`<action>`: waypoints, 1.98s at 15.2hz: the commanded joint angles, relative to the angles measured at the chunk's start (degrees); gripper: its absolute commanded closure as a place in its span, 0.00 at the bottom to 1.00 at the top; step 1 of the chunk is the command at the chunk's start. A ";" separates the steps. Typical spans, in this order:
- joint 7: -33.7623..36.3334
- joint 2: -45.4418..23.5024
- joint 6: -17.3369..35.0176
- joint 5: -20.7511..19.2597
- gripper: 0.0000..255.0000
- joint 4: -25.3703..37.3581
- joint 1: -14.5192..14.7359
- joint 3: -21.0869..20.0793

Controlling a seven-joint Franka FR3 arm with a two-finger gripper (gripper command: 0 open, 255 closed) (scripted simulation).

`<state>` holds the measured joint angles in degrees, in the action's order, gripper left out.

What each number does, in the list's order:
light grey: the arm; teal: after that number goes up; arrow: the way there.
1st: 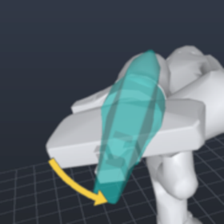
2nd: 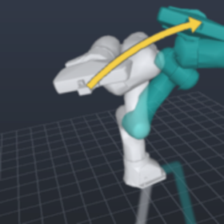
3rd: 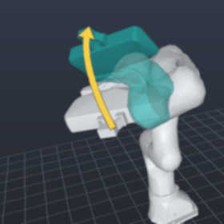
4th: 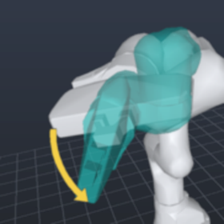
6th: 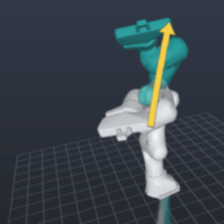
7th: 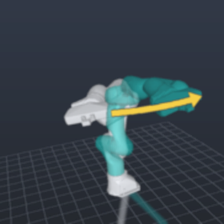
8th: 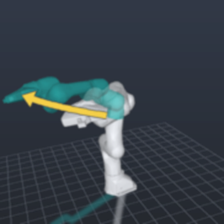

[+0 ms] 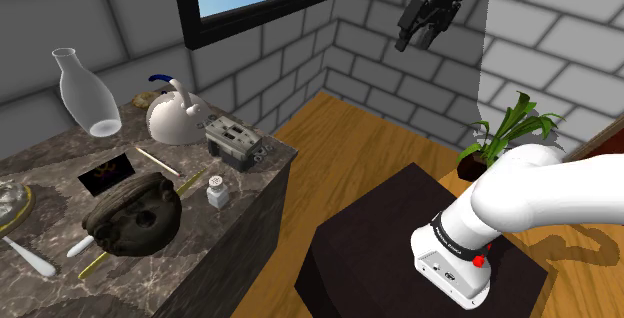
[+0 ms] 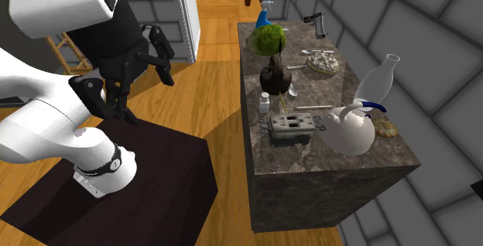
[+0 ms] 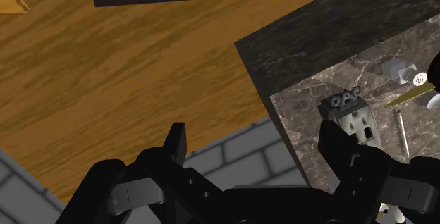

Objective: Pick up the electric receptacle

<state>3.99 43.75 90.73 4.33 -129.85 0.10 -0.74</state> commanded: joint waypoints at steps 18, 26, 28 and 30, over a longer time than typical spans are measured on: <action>-0.02 -23.34 25.32 1.82 0.00 -2.34 6.90 -11.23; 1.96 -37.99 34.65 -1.81 0.00 2.35 9.25 -16.30; 2.81 -41.89 36.53 -3.42 0.00 4.06 9.92 -17.34; 3.78 -45.86 38.19 -5.30 0.00 5.99 10.72 -18.21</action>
<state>6.90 0.02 128.00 0.04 -124.92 10.26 -18.28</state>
